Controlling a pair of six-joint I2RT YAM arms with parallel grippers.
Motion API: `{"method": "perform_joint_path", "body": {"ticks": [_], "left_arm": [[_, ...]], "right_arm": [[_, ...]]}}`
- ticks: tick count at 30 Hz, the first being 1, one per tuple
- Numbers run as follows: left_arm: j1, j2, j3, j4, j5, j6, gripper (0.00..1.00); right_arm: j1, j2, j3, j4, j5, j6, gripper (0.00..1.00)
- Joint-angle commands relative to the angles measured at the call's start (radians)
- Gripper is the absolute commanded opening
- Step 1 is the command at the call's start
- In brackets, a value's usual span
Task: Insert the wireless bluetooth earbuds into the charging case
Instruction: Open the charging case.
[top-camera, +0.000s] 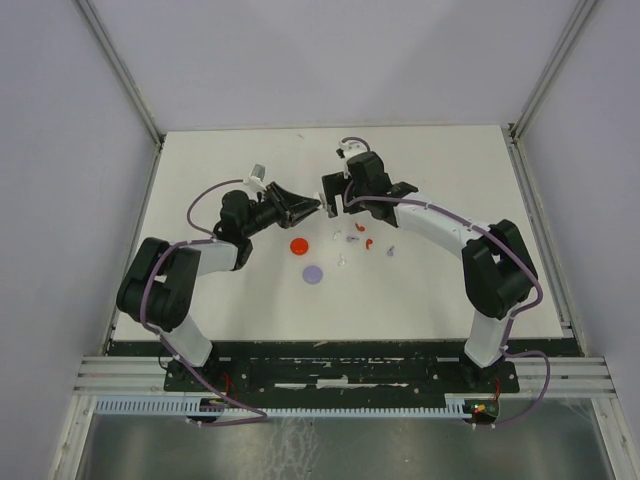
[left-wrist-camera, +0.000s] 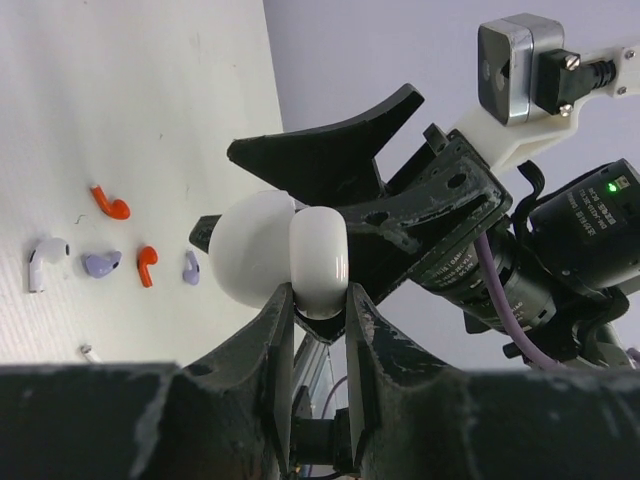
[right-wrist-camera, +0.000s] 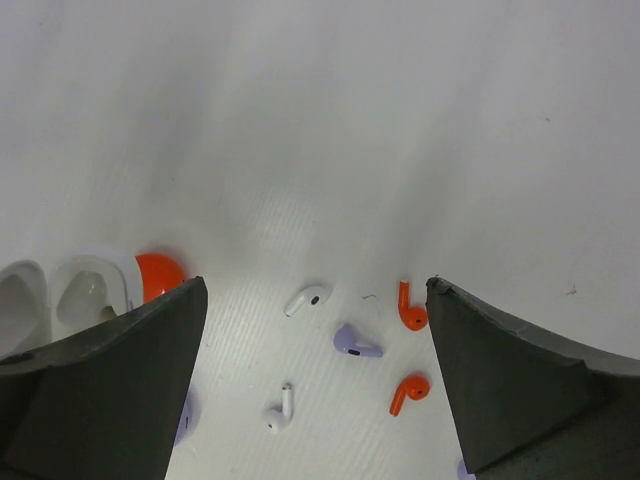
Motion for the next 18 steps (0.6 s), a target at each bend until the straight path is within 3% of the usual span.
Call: {"method": "perform_joint_path", "body": {"ticks": [1, 7, 11, 18], "left_arm": [[-0.017, -0.007, -0.009, 0.216, 0.006, -0.126, 0.03], [-0.008, 0.019, -0.017, 0.283, 0.013, -0.163, 0.03], [0.019, 0.04, -0.02, 0.345, 0.049, -0.178, 0.03], [0.067, 0.174, 0.007, 0.554, 0.14, -0.239, 0.03]], "right_arm": [[0.019, 0.009, 0.063, 0.099, -0.071, 0.041, 0.99], [0.003, -0.036, 0.026, 0.069, 0.018, 0.059, 0.99], [-0.051, -0.138, -0.097, 0.072, 0.043, 0.086, 0.99], [-0.077, -0.279, -0.203, -0.012, 0.073, 0.014, 1.0]]}}
